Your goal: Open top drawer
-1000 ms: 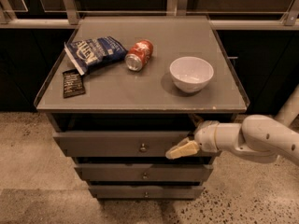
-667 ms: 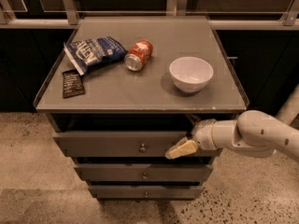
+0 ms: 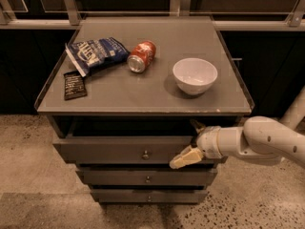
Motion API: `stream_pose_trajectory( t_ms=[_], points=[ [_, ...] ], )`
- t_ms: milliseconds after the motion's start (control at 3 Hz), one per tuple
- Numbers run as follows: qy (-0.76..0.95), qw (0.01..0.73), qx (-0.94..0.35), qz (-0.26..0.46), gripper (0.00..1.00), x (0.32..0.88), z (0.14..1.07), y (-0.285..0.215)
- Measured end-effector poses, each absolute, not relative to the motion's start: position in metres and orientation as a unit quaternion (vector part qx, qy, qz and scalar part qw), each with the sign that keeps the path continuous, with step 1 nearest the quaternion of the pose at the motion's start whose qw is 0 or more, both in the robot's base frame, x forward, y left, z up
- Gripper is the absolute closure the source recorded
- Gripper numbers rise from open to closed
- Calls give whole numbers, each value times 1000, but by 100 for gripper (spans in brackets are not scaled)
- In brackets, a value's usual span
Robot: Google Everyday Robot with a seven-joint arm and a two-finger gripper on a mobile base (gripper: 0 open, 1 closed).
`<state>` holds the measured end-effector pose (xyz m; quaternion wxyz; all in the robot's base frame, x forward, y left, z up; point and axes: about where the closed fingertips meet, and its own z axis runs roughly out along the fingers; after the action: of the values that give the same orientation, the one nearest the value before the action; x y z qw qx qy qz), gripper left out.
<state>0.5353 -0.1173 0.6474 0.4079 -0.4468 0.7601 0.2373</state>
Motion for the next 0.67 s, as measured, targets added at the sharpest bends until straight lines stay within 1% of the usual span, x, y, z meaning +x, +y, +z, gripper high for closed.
stream_pose_trajectory(
  t_ms=[667],
  points=[
    [762,375,-465,251,0,511,649,-120]
  ],
)
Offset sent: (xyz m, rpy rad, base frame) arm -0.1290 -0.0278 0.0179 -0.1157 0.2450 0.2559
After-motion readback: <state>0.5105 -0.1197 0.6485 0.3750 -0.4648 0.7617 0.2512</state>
